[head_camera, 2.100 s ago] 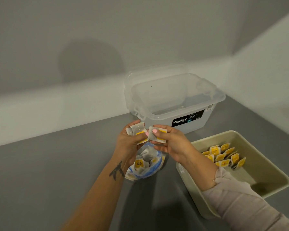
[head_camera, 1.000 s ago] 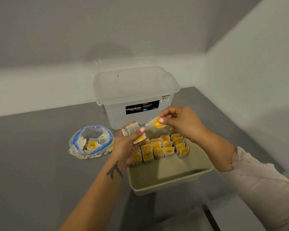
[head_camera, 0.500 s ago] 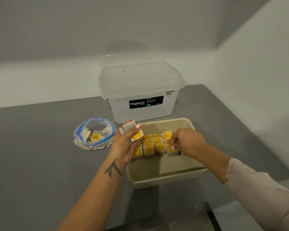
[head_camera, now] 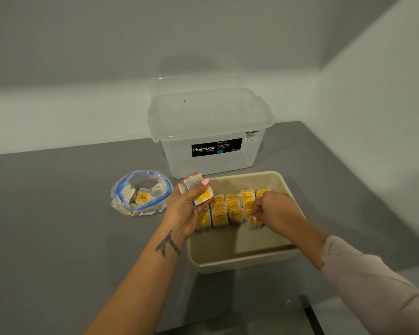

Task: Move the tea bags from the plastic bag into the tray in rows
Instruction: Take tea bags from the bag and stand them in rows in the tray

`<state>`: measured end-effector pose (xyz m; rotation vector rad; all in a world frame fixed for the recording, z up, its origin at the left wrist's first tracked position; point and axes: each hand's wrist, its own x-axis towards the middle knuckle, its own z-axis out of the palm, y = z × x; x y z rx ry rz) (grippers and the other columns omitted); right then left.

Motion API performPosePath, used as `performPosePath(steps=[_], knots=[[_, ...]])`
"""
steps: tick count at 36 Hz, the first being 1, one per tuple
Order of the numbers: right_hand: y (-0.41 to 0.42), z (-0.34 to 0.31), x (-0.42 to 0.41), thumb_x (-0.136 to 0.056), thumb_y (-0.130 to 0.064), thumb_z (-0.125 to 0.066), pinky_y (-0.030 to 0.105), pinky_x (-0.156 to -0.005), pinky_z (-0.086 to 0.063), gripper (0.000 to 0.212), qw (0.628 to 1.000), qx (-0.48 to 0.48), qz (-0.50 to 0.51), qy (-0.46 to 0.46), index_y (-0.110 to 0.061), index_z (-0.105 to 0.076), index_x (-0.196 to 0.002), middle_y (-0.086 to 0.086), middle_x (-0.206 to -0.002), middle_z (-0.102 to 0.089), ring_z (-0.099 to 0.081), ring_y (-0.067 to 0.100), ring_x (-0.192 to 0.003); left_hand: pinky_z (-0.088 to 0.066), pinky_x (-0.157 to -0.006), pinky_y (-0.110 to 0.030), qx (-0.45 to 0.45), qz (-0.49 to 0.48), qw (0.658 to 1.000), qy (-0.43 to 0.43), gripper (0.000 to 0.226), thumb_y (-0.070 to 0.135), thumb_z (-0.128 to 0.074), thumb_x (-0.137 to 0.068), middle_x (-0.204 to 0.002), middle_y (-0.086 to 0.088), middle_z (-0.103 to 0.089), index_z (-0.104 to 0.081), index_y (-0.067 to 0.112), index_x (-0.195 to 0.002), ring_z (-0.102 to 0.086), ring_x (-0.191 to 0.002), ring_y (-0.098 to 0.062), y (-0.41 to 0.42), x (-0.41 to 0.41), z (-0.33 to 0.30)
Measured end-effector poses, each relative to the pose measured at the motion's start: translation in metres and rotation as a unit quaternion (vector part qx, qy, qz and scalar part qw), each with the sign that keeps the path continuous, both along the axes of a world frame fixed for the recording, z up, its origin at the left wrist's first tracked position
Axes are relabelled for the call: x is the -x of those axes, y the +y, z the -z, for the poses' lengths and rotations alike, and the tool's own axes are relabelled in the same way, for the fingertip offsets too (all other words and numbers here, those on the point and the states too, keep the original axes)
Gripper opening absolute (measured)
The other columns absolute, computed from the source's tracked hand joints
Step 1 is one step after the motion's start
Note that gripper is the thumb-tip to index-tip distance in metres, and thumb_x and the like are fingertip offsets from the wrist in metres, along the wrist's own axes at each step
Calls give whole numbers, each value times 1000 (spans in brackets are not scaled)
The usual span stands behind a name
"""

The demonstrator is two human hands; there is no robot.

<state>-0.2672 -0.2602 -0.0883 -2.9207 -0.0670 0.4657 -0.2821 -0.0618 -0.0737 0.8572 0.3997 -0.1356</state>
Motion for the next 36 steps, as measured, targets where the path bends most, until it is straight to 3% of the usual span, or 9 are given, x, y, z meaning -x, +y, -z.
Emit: performPosePath(steps=[5,10,19,23,27,30,33,36], knots=[[0,0,-1,-83,-23,-65,30,-86,-53,11,1000,-6,4,-22,-31,-72,-86,-5,-99,-68,-64,17,-89,-59,-68,-31,-6,3,1000,-1,34,4,-64,-82,-102,-7,-67,-57,12,-115,-67,-88,-21,0,-1,1],[1,0,-4,-83,-23,-65,30,-89,-52,11,1000,-1,3,-4,-29,-73,-89,-4,-103,-67,-63,19,-93,-58,-69,-31,-10,9,1000,-3,27,4,-64,-82,-98,-7,-68,-59,14,-106,-67,-88,-21,0,-1,2],[-1,2,-5,-79,-25,-73,30,-90,-51,12,1000,-16,18,-6,-28,-69,-90,-2,-104,-64,-61,19,-94,-58,-70,-34,-11,9,1000,7,23,10,-63,-85,-99,-9,-69,-58,13,-107,-68,-88,-23,0,-2,2],[-1,-7,-6,-81,-26,-72,25,-76,-51,11,999,-40,28,-5,-26,-65,-90,-1,-95,-65,-63,20,-88,-56,-77,-39,22,18,1000,3,25,29,-56,-92,-97,-11,-69,-59,9,-106,-67,-91,-26,0,-2,2],[5,-16,-6,-86,-30,-66,22,-51,-42,11,983,-157,51,-81,-28,-58,-79,-4,-70,-59,-58,14,-63,-57,-74,-41,57,38,998,11,40,38,-44,-96,-100,-15,-68,-59,6,-114,-65,-95,-31,0,-3,2],[15,-27,-2,-87,-32,-65,20,-56,-42,13,954,-262,55,-136,-26,-59,-77,-11,-60,-52,-51,5,-56,-57,-74,-41,47,48,998,12,39,33,-36,-99,-99,-16,-68,-58,4,-114,-65,-94,-32,-6,-3,0],[29,-44,3,-90,-37,-61,22,-59,-44,22,931,-348,82,-80,-16,-65,-84,-7,-66,-62,-50,5,-55,-56,-76,-41,32,38,999,14,35,28,-36,-100,-98,-15,-69,-60,5,-110,-65,-94,-30,-12,-1,-2],[40,-52,9,-89,-48,-58,20,-53,-44,38,922,-375,100,15,-12,-69,-84,-1,-68,-67,-49,8,-49,-57,-71,-35,33,15,999,1,34,27,-36,-101,-94,-13,-69,-62,7,-103,-66,-85,-24,-16,1,-3]])
